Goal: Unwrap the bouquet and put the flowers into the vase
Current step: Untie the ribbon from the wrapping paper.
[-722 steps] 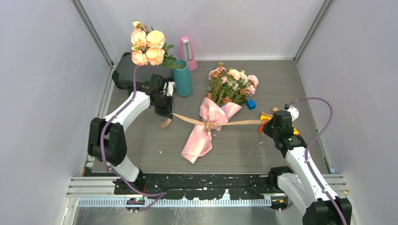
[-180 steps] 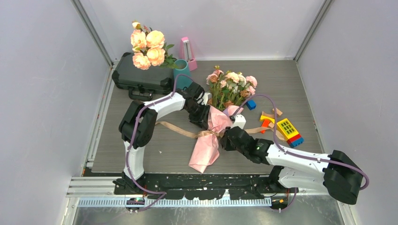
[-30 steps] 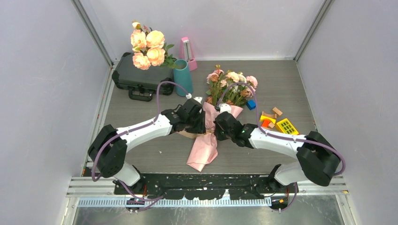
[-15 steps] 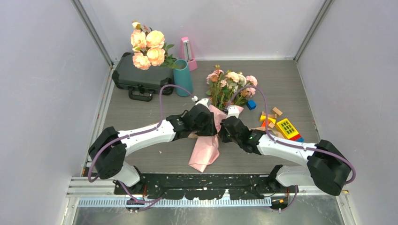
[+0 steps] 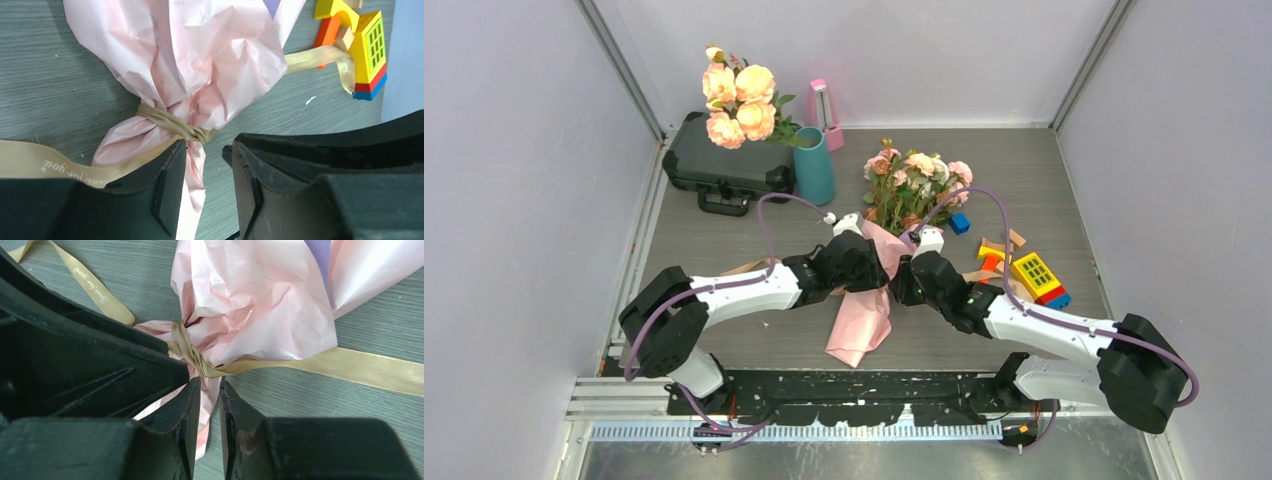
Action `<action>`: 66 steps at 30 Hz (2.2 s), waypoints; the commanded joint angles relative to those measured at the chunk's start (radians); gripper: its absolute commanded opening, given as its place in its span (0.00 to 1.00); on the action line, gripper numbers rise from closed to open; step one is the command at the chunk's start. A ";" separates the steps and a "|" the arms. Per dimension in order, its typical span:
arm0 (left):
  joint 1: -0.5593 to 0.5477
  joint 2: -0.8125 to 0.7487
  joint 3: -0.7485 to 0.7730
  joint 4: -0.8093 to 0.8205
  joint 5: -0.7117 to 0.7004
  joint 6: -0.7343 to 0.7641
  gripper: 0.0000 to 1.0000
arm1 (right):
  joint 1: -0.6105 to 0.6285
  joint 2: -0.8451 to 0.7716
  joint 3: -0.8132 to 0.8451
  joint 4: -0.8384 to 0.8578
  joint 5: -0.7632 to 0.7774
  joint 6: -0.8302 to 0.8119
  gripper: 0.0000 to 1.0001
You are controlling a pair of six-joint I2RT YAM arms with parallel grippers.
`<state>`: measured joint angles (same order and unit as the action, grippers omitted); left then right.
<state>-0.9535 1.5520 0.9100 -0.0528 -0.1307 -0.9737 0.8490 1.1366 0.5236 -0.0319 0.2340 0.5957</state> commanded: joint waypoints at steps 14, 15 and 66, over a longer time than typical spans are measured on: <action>0.020 -0.023 -0.002 0.020 -0.146 0.008 0.41 | -0.043 0.029 0.095 0.038 -0.104 -0.033 0.31; 0.021 -0.023 -0.006 0.021 -0.145 0.007 0.41 | -0.054 0.033 0.103 0.038 -0.110 -0.034 0.31; 0.021 -0.054 -0.126 0.082 -0.045 0.004 0.07 | -0.064 0.295 0.258 -0.017 -0.183 -0.056 0.00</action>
<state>-0.9337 1.4910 0.7513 0.0177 -0.2008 -0.9974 0.7773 1.4792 0.7635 -0.0757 0.0425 0.5144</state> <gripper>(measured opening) 0.081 0.018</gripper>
